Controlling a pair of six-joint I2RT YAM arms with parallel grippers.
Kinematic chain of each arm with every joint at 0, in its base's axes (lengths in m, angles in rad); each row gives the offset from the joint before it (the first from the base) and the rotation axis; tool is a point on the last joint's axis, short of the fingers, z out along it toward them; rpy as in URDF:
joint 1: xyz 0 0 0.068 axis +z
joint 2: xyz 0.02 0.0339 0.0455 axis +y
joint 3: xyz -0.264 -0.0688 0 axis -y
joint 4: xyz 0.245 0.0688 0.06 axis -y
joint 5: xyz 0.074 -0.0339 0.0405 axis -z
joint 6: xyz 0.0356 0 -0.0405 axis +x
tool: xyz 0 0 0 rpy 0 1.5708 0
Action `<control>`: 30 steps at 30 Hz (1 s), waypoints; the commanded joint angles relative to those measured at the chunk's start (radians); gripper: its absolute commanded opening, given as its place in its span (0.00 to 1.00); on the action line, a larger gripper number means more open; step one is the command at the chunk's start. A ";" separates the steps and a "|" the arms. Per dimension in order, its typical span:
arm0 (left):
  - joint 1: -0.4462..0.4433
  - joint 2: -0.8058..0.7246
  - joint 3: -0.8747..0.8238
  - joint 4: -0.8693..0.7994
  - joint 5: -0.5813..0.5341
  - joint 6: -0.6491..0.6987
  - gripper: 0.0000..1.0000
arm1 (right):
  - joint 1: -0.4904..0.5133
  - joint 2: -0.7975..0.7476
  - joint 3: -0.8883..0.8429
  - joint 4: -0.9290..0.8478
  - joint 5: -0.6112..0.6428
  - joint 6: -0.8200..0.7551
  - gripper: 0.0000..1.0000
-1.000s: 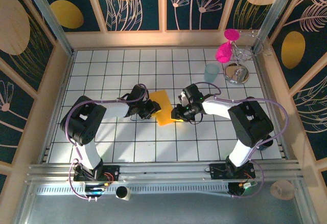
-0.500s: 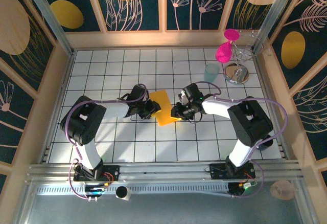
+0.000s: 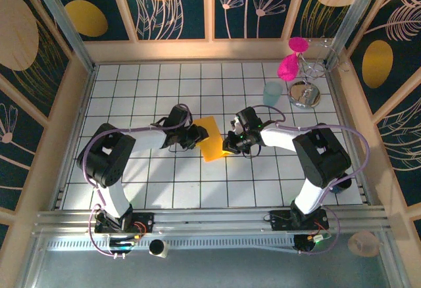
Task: Fold a paper plane with a square sheet of paper (pick it up from the middle)
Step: Fold the triangle a second time at the center of the table.
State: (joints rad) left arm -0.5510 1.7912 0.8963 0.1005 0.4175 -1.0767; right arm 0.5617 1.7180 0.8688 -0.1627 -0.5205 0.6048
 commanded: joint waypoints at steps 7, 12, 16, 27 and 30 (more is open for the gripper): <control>0.069 0.043 0.124 -0.079 -0.073 0.087 0.34 | -0.009 -0.022 -0.006 0.041 -0.040 0.000 0.03; 0.069 0.073 0.119 -0.081 -0.069 0.090 0.32 | -0.009 -0.013 -0.003 0.055 -0.055 0.007 0.02; 0.069 0.101 0.118 -0.081 -0.054 0.092 0.29 | -0.008 -0.012 -0.004 0.069 -0.078 0.007 0.02; 0.069 0.120 0.115 -0.105 -0.072 0.119 0.20 | 0.011 0.076 0.067 0.222 -0.207 0.034 0.01; 0.069 0.120 0.114 -0.105 -0.077 0.119 0.20 | 0.020 0.110 0.091 0.258 -0.207 0.055 0.01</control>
State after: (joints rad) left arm -0.4828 1.8977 1.0065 0.0208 0.3557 -0.9726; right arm 0.5678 1.7958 0.9230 0.0288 -0.6991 0.6331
